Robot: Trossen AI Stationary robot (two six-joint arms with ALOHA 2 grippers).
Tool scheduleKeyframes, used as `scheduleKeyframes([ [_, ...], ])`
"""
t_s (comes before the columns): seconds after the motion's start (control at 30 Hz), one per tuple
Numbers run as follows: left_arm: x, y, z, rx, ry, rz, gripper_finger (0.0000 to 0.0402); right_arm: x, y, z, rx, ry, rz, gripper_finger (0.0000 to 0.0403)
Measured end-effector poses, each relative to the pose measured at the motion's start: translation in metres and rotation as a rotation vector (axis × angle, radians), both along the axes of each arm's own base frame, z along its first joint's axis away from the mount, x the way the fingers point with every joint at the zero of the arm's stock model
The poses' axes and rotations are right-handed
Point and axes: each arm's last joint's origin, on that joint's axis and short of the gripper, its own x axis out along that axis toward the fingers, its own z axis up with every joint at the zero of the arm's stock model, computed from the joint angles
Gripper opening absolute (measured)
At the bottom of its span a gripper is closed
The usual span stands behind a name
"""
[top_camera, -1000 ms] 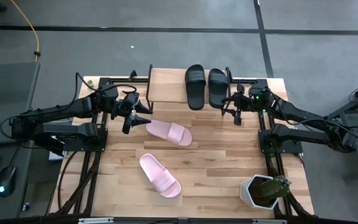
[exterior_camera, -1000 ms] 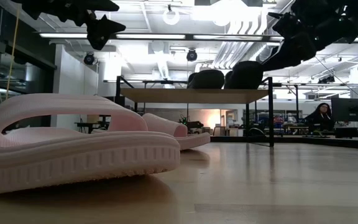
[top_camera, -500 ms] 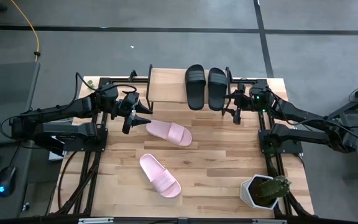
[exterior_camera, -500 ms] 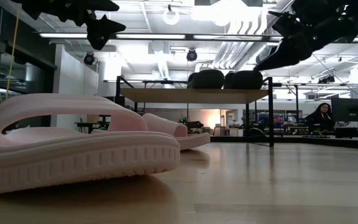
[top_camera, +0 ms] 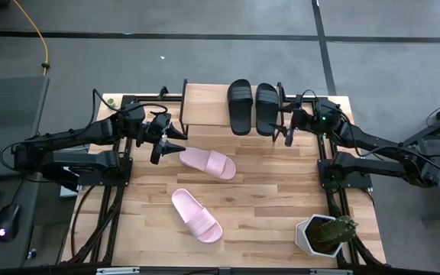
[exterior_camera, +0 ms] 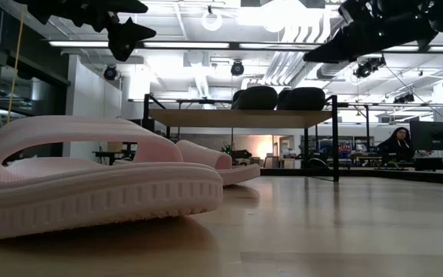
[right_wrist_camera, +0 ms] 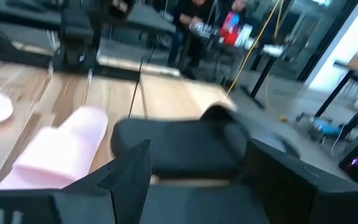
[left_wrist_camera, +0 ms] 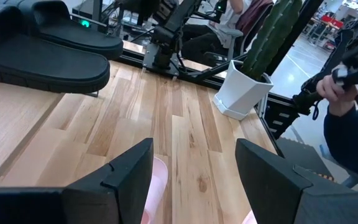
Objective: Pick and place slides into the shelf
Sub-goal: Adjust the left black slipper on the shelf
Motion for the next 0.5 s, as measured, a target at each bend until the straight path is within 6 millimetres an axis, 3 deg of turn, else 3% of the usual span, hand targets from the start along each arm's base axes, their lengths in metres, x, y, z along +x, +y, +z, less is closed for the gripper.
scheduleKeyframes([
  [0.2, 0.0000, 0.0000, 0.0000, 0.000, 0.000, 0.000, 0.0216, 0.0005, 0.0002, 0.0027, -0.027, -0.021, 0.019, 0.0248],
  [0.5, 0.0005, 0.0003, 0.0020, 0.007, -0.020, 0.001, 0.0216, 0.0024, 0.0078, 0.0048, -0.014, -0.058, 0.293, 0.0248],
])
